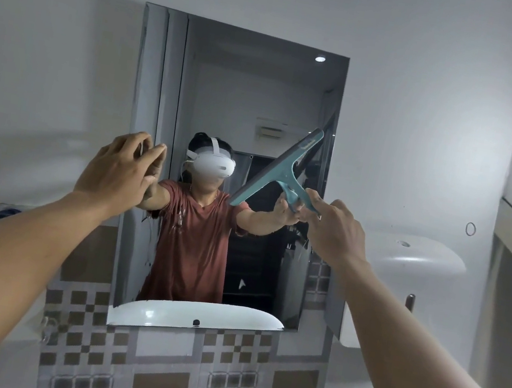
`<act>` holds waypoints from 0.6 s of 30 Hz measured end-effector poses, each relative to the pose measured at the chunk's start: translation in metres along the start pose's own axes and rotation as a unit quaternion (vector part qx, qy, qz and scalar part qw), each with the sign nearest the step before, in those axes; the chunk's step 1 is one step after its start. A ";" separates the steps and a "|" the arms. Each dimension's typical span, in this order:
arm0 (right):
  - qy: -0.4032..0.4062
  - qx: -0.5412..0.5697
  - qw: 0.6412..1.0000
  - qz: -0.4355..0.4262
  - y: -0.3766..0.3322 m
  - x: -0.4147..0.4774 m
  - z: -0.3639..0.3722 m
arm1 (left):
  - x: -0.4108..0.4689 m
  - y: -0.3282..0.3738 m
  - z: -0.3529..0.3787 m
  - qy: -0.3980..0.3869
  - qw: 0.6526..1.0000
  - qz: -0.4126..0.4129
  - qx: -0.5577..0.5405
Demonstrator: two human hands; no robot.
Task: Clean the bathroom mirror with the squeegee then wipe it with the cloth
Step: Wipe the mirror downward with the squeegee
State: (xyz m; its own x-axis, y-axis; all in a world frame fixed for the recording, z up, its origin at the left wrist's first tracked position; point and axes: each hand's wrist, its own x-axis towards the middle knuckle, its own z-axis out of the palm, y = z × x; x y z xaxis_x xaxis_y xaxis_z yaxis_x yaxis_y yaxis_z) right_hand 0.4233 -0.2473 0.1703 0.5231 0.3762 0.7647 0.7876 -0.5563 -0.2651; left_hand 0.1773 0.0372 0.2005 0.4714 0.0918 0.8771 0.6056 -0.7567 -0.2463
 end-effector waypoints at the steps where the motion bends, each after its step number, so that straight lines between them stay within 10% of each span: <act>1: 0.004 0.006 1.000 0.004 -0.001 -0.002 0.001 | 0.000 -0.001 0.000 0.000 1.000 0.000 0.003; 18: 0.008 0.071 0.991 0.114 -0.030 -0.038 0.021 | 0.005 -0.005 -0.005 -0.021 1.000 0.001 -0.022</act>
State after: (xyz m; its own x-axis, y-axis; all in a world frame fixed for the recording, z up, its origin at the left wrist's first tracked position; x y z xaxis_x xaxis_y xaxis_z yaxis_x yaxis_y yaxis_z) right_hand 0.3870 -0.2292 0.1366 0.6884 0.2401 0.6844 0.6879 -0.5156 -0.5109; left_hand 0.1733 0.0382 0.2082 0.4991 0.1167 0.8586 0.5768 -0.7842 -0.2287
